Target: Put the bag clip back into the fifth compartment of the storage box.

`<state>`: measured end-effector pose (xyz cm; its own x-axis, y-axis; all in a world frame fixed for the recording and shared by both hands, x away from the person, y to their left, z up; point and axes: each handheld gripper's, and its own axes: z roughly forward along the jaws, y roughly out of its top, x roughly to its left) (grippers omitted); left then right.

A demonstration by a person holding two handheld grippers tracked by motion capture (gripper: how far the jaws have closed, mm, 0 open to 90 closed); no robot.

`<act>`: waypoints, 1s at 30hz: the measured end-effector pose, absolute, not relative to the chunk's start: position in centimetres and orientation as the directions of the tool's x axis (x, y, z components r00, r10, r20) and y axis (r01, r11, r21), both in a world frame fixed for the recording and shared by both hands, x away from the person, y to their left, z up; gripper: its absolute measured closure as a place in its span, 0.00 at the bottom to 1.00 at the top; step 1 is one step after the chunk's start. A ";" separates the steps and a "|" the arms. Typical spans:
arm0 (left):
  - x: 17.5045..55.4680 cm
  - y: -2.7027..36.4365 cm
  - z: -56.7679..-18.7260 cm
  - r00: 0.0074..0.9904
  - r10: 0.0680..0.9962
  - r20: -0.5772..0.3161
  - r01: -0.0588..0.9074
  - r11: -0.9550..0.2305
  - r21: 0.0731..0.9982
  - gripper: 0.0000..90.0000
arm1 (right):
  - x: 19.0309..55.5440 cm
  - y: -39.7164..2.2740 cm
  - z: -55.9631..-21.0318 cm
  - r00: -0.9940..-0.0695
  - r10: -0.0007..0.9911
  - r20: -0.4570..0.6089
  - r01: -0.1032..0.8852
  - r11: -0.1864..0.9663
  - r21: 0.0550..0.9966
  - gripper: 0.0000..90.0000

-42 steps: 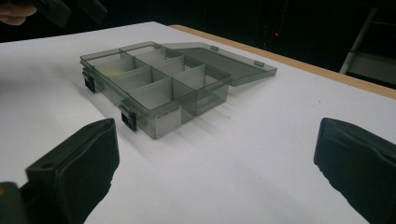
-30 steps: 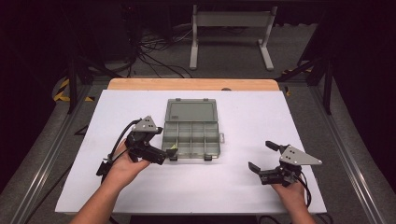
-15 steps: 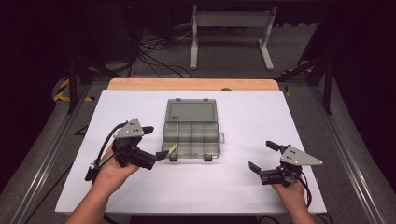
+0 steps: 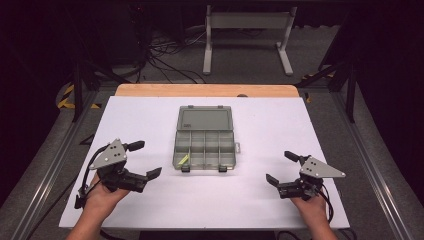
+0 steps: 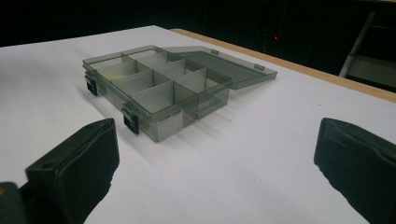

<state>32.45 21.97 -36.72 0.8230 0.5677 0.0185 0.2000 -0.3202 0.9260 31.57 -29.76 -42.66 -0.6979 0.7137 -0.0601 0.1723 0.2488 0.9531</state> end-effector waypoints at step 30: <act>30.4 26.8 -43.9 0.752 0.657 0.054 0.105 -0.200 0.974 0.03 | 31.0 -29.7 -42.4 -0.719 0.689 -0.094 0.114 0.251 0.961 0.00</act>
